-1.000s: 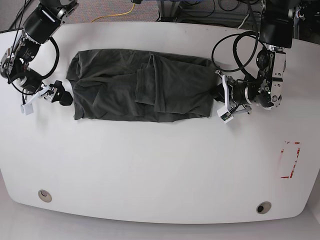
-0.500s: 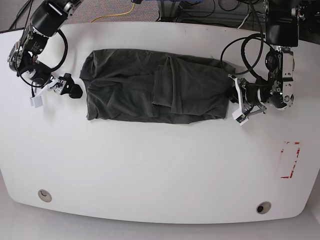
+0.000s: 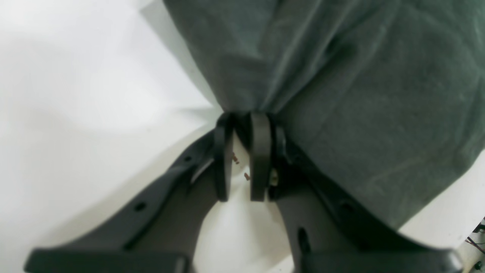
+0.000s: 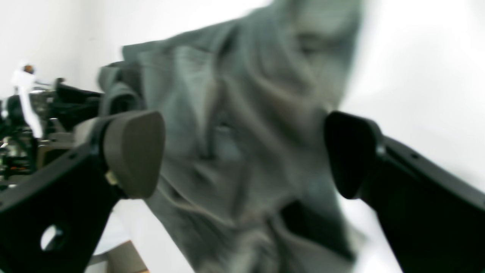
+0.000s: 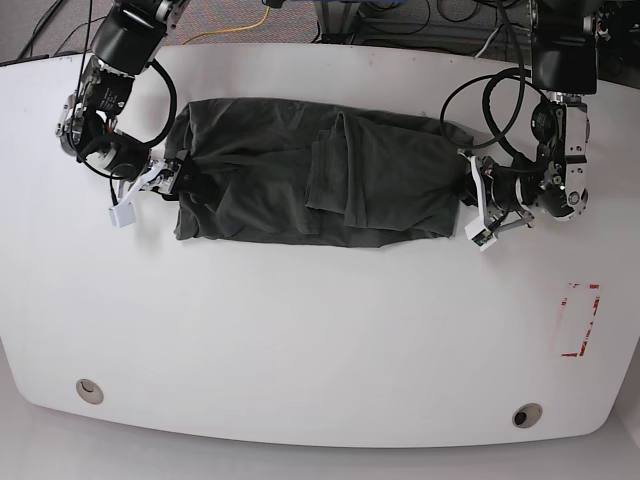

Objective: Layout the t-shirt on the table in an organized manner, then fold the t-shirt properly
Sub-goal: 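Grasp the folded shirt's end with the right gripper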

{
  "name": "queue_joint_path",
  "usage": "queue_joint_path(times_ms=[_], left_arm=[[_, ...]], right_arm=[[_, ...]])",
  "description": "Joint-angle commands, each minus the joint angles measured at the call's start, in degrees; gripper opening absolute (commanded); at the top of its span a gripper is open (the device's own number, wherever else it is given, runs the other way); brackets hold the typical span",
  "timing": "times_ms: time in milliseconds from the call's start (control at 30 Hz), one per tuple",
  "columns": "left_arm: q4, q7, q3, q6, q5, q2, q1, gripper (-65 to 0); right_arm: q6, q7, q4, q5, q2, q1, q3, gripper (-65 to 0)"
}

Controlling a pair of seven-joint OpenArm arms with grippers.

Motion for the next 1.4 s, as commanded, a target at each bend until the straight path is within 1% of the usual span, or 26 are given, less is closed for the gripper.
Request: queue_joint_path(times_ms=[0,167,400,600,633,700,733,800,933,967,1000,1067,1133,1233,1367], left_arm=[[-0.61,5.03,0.19,0.99,5.74,-0.71,0.64,-58.5],[-0.61,5.03,0.19,0.99,5.74,-0.62,0.73,-58.5],[-0.61,5.03,0.19,0.99,5.74,-0.62,1.08,-58.5],[-0.61,5.03,0.19,0.99,5.74,-0.62,1.34,-58.5],[-0.61,5.03,0.19,0.99,5.74,-0.62,1.34,-58.5],[-0.61,5.03,0.19,0.99,5.74,-0.62,1.34,-58.5],[-0.61,5.03,0.19,0.99,5.74,-0.62,1.34,-58.5],[-0.61,5.03,0.19,0.99,5.74,-0.62,1.34,-58.5],[-0.61,5.03,0.19,0.99,5.74,-0.62,1.34,-58.5],[-0.61,5.03,0.19,0.99,5.74,-0.62,1.34,-58.5],[-0.61,4.94,0.19,0.99,5.74,-0.62,1.34,-58.5],[-0.61,4.94,0.19,0.99,5.74,-0.54,1.34,-58.5],[-0.61,4.94,0.19,0.99,5.74,-0.54,1.34,-58.5],[-0.61,4.94,0.19,0.99,5.74,-0.45,1.34,-58.5],[-0.61,4.94,0.19,0.99,5.74,0.34,1.34,-58.5]], right_arm=[[-0.58,-2.82,0.03,-3.13,-0.90,-0.37,-0.87,0.0],[-0.58,-2.73,0.03,-3.22,-2.48,-0.28,-2.63,0.0],[-0.58,-2.73,0.03,-3.30,-3.97,-0.28,-3.07,0.0],[-0.58,-2.73,0.03,-3.30,-4.41,-0.46,-3.15,0.0],[-0.58,-2.73,0.03,-3.30,-4.41,-0.46,-3.15,-1.0],[-0.58,-2.73,0.03,-3.30,-4.41,-0.46,-3.15,-8.6],[-0.58,-2.73,0.03,-3.30,-4.41,-0.46,-3.15,-15.1],[-0.58,-2.47,0.03,-3.30,-4.41,-0.37,-3.15,-25.4],[-0.58,-0.97,0.03,-3.30,-4.15,-0.37,-3.15,-53.7],[-0.58,-0.79,0.03,-3.30,-4.06,-0.37,-3.15,-58.0],[-0.58,-0.62,0.03,-3.30,-4.06,-0.37,-3.15,-65.0],[-0.58,-0.53,0.03,-3.22,-4.06,-0.37,-3.15,-65.0],[-0.58,-0.53,0.12,-2.86,-4.06,-0.37,-3.15,-63.4],[-0.58,-0.53,3.46,-3.22,-4.06,-0.46,-3.15,-65.0],[-0.58,-1.15,10.58,-2.86,-4.41,-1.51,-3.24,-65.0]])
